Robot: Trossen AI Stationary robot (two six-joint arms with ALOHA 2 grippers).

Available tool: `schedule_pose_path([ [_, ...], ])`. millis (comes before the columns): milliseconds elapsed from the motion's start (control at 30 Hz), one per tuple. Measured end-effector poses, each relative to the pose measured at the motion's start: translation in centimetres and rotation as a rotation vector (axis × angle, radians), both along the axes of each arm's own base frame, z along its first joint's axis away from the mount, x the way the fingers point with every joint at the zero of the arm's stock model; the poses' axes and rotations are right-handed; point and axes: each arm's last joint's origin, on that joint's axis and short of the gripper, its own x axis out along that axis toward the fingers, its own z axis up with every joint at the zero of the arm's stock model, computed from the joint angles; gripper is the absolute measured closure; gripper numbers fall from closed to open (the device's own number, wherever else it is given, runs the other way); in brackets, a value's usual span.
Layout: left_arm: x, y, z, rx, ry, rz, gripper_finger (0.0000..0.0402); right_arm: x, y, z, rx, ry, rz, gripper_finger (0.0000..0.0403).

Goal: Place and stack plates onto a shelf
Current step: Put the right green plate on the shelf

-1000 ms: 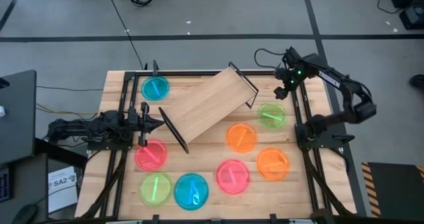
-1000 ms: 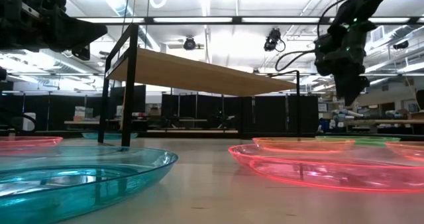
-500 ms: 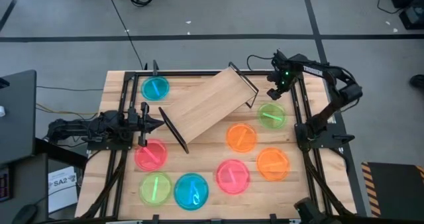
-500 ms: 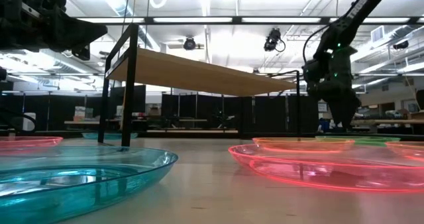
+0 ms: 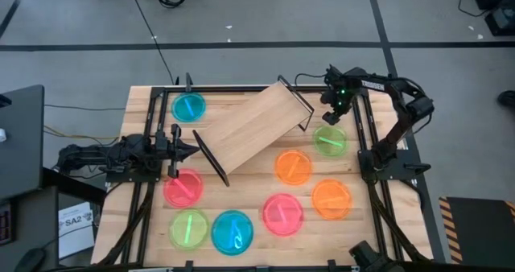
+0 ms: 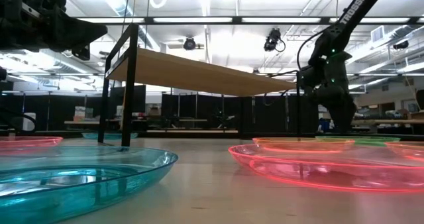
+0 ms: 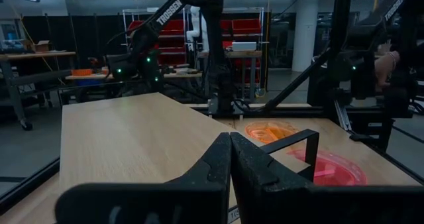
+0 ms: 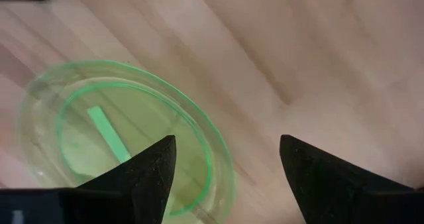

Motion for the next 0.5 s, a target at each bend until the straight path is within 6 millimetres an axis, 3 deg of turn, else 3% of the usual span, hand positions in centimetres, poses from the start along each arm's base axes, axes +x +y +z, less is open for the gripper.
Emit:
schedule_pose_path([
  [500, 0.0, 0.0, 0.0, 0.000, 0.001, 0.000, 0.0388, 1.6, 0.4, -1.5, 0.003, 0.058, 0.086, 0.0136],
])
